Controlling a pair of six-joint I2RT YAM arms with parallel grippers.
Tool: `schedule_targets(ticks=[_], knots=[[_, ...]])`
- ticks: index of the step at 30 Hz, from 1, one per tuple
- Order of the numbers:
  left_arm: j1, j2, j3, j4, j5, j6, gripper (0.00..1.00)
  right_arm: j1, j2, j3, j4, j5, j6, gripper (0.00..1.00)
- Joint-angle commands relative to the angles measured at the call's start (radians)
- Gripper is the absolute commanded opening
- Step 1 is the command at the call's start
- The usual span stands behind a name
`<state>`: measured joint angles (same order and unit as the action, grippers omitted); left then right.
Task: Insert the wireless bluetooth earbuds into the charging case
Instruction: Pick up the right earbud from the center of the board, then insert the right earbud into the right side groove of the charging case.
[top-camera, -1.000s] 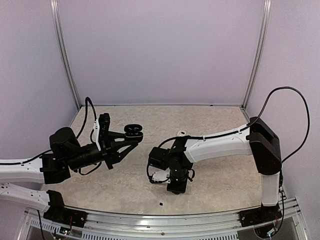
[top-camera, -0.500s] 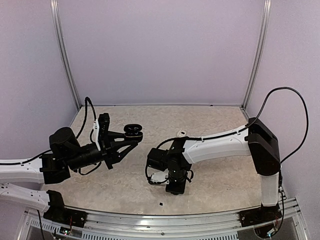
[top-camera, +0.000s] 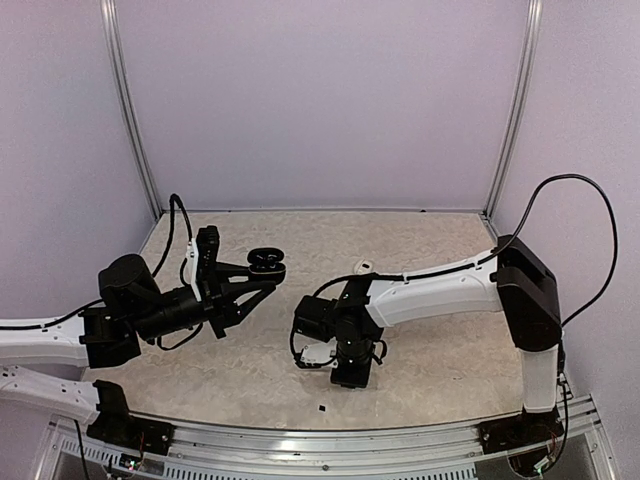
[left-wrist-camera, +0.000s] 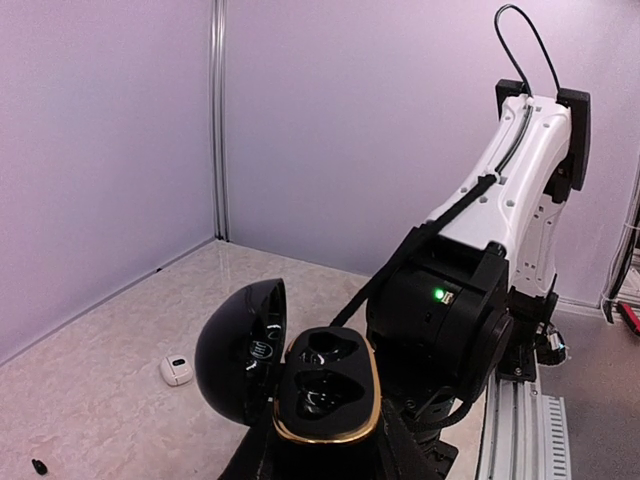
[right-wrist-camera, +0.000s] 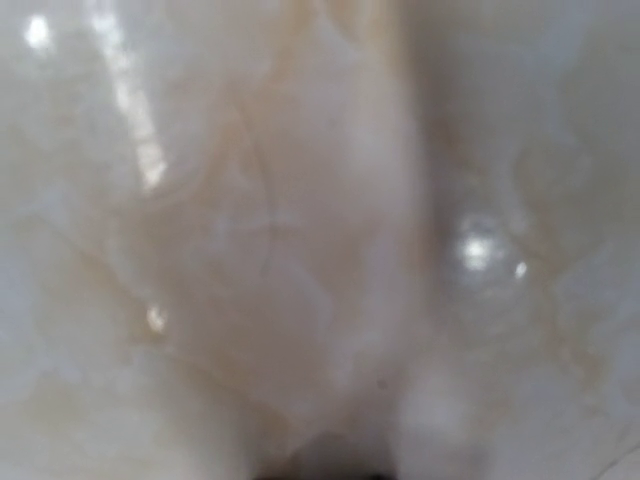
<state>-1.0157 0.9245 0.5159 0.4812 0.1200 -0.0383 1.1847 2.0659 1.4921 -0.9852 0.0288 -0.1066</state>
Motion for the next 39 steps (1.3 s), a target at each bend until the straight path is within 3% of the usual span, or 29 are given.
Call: schedule_targets(ticks=[1, 18, 30, 39], knots=[[0.011, -0.004, 0.004, 0.024, -0.013, -0.013, 0.11, -0.002, -0.052, -0.019, 0.052, 0.020, 0.012, 0.17], [0.065, -0.021, -0.010, 0.123, 0.090, -0.022, 0.13, -0.114, -0.590, -0.186, 0.571, 0.060, -0.043, 0.16], [0.066, -0.009, 0.010, 0.134, 0.246, 0.067, 0.09, -0.116, -0.837, -0.258, 0.906, -0.287, -0.111, 0.16], [0.063, 0.006, 0.027, 0.152, 0.299, 0.089, 0.08, -0.064, -0.819, -0.242, 0.996, -0.457, -0.090, 0.16]])
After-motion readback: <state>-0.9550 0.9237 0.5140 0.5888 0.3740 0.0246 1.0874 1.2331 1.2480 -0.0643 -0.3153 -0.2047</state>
